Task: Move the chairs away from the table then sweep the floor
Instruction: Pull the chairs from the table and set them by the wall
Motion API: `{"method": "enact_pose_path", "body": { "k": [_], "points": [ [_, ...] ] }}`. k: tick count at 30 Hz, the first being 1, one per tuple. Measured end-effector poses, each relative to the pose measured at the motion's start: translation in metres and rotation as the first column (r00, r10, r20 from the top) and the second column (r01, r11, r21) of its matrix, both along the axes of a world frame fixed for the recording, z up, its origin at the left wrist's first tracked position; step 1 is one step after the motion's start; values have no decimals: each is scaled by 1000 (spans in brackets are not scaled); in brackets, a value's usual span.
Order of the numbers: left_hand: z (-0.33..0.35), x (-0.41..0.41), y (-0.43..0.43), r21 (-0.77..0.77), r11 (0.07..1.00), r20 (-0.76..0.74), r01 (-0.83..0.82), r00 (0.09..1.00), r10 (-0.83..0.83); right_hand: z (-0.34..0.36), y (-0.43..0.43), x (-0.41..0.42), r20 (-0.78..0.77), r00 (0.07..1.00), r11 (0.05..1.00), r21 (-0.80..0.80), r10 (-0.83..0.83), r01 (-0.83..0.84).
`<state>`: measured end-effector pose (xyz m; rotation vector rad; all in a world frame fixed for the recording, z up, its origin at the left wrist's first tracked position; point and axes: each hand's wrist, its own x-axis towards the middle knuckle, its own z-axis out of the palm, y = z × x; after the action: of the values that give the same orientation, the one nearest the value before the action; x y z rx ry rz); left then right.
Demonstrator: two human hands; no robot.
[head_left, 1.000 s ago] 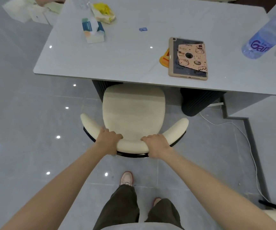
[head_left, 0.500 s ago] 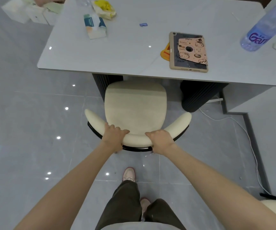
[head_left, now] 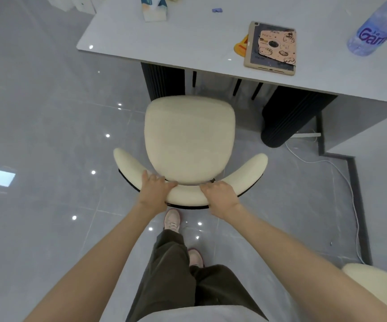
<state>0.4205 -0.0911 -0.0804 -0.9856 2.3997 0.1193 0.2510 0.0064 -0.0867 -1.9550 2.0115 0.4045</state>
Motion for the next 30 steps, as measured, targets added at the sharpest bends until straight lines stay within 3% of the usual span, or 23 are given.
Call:
{"method": "enact_pose_path", "body": {
  "k": [10, 30],
  "points": [
    [-15, 47, 113, 10, 1000, 69, -27, 997, 26, -13, 98, 45, -67, 990, 979, 173, 122, -109],
    [-22, 140, 317, 33, 999, 179, 16, 984, -22, -17, 304, 150, -83, 995, 976, 212, 61, -42]
  ]
}}
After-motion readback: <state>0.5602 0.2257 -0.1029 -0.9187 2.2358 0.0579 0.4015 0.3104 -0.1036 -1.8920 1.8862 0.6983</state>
